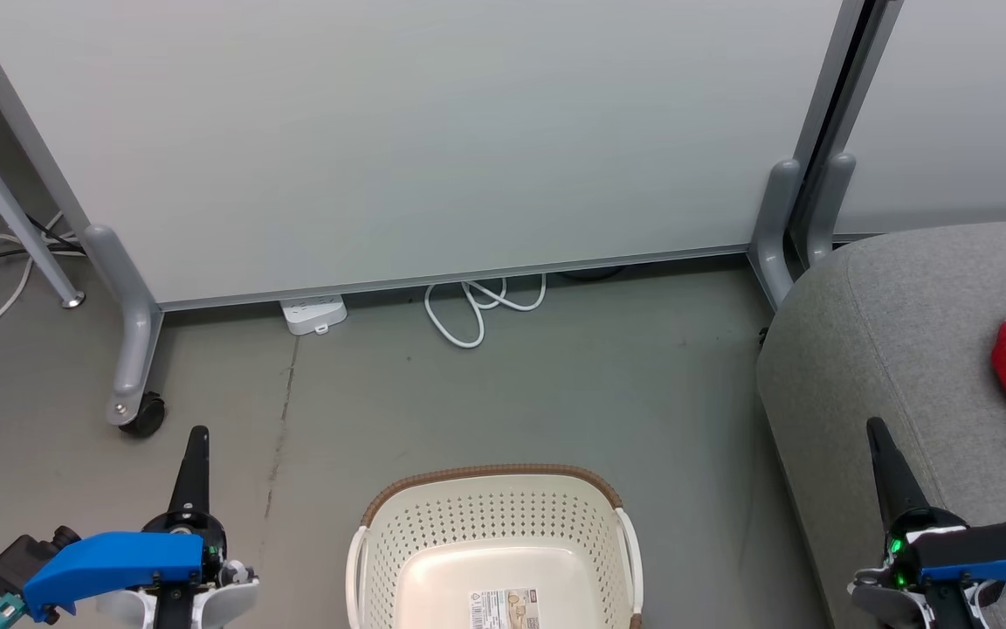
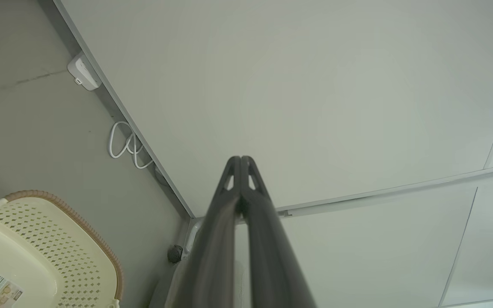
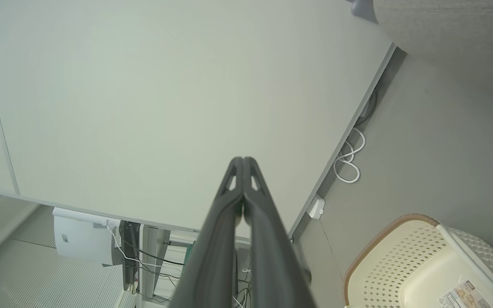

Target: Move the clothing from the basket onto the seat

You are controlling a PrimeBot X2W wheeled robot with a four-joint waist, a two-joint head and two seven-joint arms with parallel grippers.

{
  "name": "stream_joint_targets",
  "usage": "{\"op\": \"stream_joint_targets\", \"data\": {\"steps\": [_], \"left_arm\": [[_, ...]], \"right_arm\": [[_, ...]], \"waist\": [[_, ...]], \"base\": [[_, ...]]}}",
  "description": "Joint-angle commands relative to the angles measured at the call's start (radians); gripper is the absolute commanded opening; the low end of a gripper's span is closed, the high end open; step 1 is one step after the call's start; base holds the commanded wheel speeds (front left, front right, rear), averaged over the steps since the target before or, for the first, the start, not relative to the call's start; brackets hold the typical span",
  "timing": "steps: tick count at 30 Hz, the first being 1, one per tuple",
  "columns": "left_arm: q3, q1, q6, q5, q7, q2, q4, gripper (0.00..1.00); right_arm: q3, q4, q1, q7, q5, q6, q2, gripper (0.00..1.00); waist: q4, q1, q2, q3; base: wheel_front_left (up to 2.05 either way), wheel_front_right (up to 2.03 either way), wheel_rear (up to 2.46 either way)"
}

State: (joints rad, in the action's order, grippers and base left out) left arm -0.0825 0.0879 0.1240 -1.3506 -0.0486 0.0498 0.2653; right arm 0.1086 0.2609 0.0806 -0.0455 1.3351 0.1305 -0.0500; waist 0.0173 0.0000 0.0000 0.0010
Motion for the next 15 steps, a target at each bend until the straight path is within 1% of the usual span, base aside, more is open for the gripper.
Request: {"op": "stream_joint_targets", "data": {"steps": [1, 15], "left_arm": [[-0.006, 0.020, 0.007, -0.022, -0.005, 0.001, -0.009, 0.00], [-0.020, 0.023, 0.009, -0.131, -0.034, 0.001, -0.015, 0.00]], "right_arm": [[0.003, -0.011, 0.024, -0.007, 0.023, 0.000, -0.002, 0.00], [0.005, -0.013, 0.026, -0.037, 0.139, 0.000, -0.001, 0.00]], "waist": [[-0.001, 0.0000, 0.0000, 0.000], [-0.008, 0.0000, 0.0000, 0.001]], "base": [[0.00, 0.00, 0.00], [0.00, 0.00, 0.00]]}}
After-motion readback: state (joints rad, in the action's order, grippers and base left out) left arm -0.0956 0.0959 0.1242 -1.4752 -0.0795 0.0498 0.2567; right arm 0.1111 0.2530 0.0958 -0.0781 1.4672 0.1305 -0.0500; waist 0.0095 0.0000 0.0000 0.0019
